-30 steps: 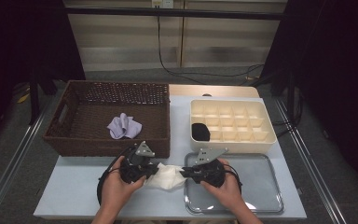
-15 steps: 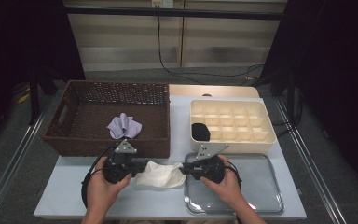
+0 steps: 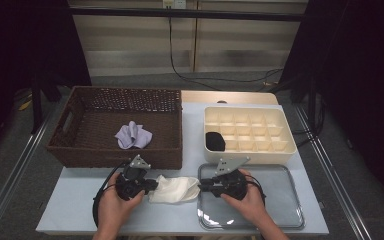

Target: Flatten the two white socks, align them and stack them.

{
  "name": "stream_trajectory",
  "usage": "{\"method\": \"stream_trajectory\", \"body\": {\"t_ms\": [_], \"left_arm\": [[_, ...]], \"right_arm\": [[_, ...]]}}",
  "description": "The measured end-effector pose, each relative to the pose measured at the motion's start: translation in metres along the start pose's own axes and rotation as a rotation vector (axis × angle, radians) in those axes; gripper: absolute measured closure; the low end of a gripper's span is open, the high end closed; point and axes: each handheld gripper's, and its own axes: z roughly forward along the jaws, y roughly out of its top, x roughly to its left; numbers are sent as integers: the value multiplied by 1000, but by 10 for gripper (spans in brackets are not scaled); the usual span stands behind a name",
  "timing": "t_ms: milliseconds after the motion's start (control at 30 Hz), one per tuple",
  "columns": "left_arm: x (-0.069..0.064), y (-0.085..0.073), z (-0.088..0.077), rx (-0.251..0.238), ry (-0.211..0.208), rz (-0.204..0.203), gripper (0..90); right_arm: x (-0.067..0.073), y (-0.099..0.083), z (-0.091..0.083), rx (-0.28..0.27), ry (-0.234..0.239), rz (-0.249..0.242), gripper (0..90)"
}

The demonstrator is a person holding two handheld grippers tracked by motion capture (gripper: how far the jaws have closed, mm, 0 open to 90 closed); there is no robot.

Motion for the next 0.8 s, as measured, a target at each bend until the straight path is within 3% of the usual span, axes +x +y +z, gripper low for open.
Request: {"method": "stream_trajectory", "body": {"t_ms": [133, 367, 533, 667, 800], "left_arm": [[-1, 0, 0, 4, 9, 3, 835], [-5, 1, 2, 14, 24, 26, 835], [-7, 2, 2, 32, 52, 45, 836], [-9, 3, 3, 36, 55, 54, 839], [-9, 4, 3, 40, 58, 66, 839]], "right_arm": [[4, 4, 13, 44, 2, -13, 768], [3, 1, 23, 45, 15, 3, 724], [8, 3, 27, 83, -21, -25, 867], [8, 6, 24, 92, -29, -1, 888], [4, 11, 17, 56, -23, 26, 889]]}}
